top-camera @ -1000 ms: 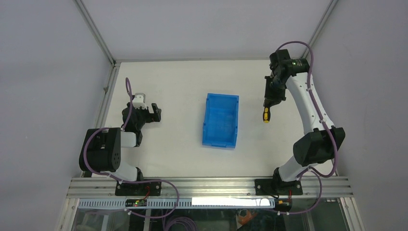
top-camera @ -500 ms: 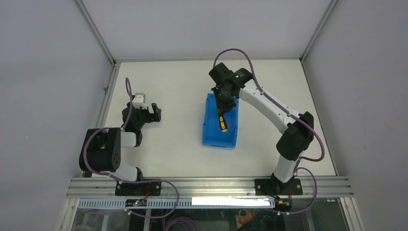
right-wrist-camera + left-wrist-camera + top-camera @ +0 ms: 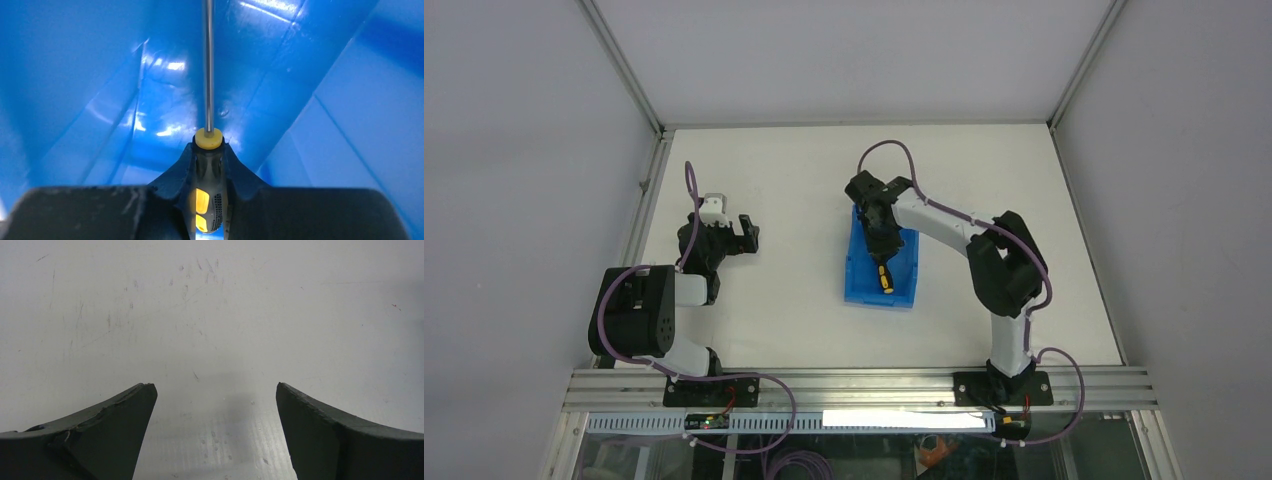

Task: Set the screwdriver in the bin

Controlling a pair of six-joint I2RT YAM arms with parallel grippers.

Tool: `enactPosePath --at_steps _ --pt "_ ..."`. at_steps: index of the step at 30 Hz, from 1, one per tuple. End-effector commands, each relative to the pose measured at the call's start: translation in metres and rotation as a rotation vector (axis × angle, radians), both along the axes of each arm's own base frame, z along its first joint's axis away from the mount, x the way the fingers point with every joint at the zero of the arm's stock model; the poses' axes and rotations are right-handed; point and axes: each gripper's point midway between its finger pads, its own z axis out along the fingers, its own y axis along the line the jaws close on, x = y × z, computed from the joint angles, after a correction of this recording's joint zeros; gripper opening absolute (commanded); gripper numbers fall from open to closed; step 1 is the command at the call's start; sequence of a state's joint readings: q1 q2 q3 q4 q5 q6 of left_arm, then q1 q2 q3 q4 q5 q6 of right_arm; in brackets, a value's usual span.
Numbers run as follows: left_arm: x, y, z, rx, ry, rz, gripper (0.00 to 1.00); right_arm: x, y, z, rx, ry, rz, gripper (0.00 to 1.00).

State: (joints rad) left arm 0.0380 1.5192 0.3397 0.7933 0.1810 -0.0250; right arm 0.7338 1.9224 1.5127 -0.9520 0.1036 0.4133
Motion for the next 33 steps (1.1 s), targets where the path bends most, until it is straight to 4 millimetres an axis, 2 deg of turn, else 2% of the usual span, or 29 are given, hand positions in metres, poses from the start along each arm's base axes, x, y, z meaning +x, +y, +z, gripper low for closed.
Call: enactPosePath --at_steps 1,7,8,10,12,14,16,19,21,26,27,28,29,30,31,32,33 --pt "0.013 -0.002 0.025 0.004 -0.091 0.000 0.99 0.027 0.009 -0.003 0.020 -0.121 -0.029 0.18" --pt "0.013 -0.003 0.025 0.004 -0.091 -0.001 0.99 0.032 0.004 -0.016 -0.012 -0.147 -0.055 0.22" --pt "0.013 -0.002 0.025 0.004 -0.092 0.000 0.99 0.032 0.004 -0.017 -0.014 -0.144 -0.056 0.25" --pt "0.013 -0.002 0.026 0.004 -0.092 0.000 0.99 0.031 0.004 -0.017 -0.011 -0.139 -0.059 0.40" --pt "0.013 -0.002 0.026 0.004 -0.092 0.000 0.99 0.030 0.004 -0.013 -0.005 -0.144 -0.073 0.48" --pt "0.013 -0.002 0.026 0.003 -0.092 0.000 0.99 0.031 0.001 -0.004 -0.003 -0.164 -0.089 0.50" --pt "0.013 -0.002 0.025 0.004 -0.091 0.000 0.99 0.032 0.000 0.010 0.015 -0.189 -0.097 0.50" --pt "0.013 -0.002 0.025 0.004 -0.091 0.000 0.99 0.032 0.001 0.041 0.064 -0.240 -0.096 0.48" --pt "0.013 -0.002 0.025 0.004 -0.091 0.001 0.99 0.030 -0.001 0.076 0.118 -0.301 -0.097 0.47" --pt "0.013 -0.002 0.025 0.004 -0.091 0.001 0.99 0.021 -0.010 0.135 0.209 -0.399 -0.073 0.50" --pt "0.013 -0.002 0.025 0.004 -0.091 0.001 0.99 0.019 -0.014 0.146 0.218 -0.418 -0.069 0.54" --pt "0.013 -0.002 0.025 0.004 -0.091 0.000 0.99 0.016 -0.023 0.159 0.227 -0.451 -0.072 0.62" --pt "0.013 -0.002 0.026 0.004 -0.092 0.000 0.99 0.017 -0.031 0.163 0.220 -0.471 -0.086 0.67" --pt "0.013 -0.002 0.025 0.004 -0.090 0.001 0.99 0.017 -0.044 0.174 0.216 -0.516 -0.110 0.82" --pt "0.013 -0.002 0.025 0.004 -0.091 0.000 0.99 0.018 -0.060 0.175 0.195 -0.541 -0.139 0.98" --pt "0.013 -0.002 0.025 0.004 -0.091 0.000 0.99 0.019 -0.075 0.180 0.188 -0.566 -0.172 0.99" --pt "0.013 -0.002 0.025 0.004 -0.091 0.000 0.99 0.019 -0.092 0.175 0.176 -0.564 -0.209 0.99"
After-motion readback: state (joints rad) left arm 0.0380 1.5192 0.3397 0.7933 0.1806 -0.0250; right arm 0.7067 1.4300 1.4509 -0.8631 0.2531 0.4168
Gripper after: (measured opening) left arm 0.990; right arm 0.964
